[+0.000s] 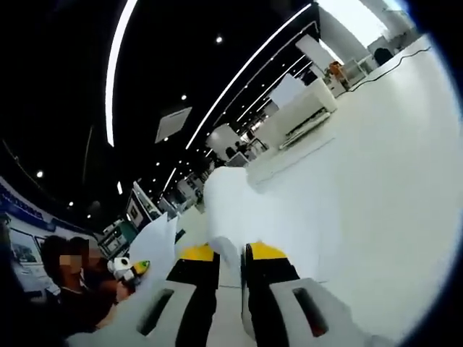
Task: Organize the stack of printing papers by aligning and flattening the scattered papers on the table
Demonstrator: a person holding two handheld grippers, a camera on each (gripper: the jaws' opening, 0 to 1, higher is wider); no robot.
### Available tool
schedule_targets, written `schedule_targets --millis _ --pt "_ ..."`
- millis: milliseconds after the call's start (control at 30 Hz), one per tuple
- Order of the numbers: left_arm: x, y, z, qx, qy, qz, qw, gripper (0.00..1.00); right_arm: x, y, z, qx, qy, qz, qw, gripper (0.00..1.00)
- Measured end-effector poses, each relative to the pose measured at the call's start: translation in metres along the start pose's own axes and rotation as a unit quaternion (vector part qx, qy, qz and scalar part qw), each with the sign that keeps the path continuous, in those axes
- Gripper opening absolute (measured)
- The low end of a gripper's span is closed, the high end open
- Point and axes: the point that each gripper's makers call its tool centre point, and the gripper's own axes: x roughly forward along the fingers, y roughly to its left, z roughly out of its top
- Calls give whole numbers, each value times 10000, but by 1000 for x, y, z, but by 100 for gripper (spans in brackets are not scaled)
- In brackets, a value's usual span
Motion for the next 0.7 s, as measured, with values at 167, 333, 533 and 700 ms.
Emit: schedule_targets --millis 167,333,533,700 --pt "0 1 0 1 -2 0 10000 9 -2 -1 5 148 -109 95 9998 11" --pt "0 1 0 -1 -6 4 10000 9 -5 2 8 256 -221 179 9993 8" --pt "0 1 0 -2 -10 7 10000 9 -11 10 16 878 -510 506 9935 8" --pt "0 2 1 -2 -6 12 10000 9 -13 12 19 1186 -619 700 9885 8"
